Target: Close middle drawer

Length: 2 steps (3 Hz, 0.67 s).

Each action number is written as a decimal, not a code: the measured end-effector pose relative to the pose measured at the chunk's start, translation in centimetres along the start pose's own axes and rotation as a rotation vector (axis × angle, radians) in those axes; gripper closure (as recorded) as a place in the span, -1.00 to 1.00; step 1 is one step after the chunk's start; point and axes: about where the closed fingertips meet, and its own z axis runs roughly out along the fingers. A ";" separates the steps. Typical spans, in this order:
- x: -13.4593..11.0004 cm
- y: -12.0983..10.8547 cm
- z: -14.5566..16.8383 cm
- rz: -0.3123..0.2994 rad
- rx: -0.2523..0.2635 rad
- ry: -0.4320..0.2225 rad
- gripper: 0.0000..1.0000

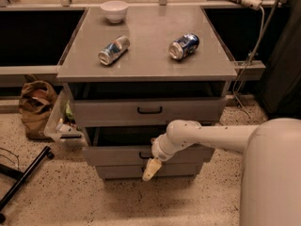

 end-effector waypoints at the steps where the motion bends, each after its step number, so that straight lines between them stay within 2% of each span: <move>1: -0.7 -1.2 0.0 -0.009 0.013 -0.018 -1.00; 2: -0.8 -1.3 -2.1 -0.017 0.060 -0.013 -1.00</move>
Offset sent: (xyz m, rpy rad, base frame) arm -0.0035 -0.0215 0.0526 -0.0299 -0.1164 -0.0305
